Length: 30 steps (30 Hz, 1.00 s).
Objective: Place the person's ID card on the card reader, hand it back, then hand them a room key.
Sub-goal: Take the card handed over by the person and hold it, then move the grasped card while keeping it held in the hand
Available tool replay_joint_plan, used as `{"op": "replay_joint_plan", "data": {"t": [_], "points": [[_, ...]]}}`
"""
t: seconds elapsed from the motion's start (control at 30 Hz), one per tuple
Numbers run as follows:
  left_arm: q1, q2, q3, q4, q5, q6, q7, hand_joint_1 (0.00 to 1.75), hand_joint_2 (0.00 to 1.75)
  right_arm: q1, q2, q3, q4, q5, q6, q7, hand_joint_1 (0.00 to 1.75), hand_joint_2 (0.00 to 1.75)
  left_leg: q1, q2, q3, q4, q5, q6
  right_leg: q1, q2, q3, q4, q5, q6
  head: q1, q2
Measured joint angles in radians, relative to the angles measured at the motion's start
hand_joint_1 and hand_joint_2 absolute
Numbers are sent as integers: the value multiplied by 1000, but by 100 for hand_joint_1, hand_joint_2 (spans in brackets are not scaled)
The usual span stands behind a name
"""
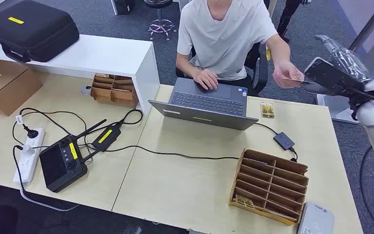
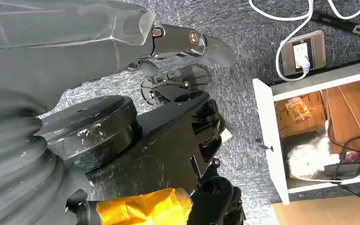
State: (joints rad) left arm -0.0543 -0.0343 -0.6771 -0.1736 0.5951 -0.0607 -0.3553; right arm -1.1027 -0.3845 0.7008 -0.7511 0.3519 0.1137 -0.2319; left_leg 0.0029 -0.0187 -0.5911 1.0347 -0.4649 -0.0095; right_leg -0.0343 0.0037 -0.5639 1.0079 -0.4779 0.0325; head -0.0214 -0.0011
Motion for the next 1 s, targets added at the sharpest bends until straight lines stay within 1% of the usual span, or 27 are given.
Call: {"op": "replay_joint_plan", "data": {"t": [1.0], "points": [[0, -5, 0, 0, 0, 0, 9, 0, 175, 7, 12, -15, -14, -12, 5, -9, 175, 175, 0, 0, 0, 0, 0, 0, 0, 0, 0, 0, 0, 0, 0, 0]]}}
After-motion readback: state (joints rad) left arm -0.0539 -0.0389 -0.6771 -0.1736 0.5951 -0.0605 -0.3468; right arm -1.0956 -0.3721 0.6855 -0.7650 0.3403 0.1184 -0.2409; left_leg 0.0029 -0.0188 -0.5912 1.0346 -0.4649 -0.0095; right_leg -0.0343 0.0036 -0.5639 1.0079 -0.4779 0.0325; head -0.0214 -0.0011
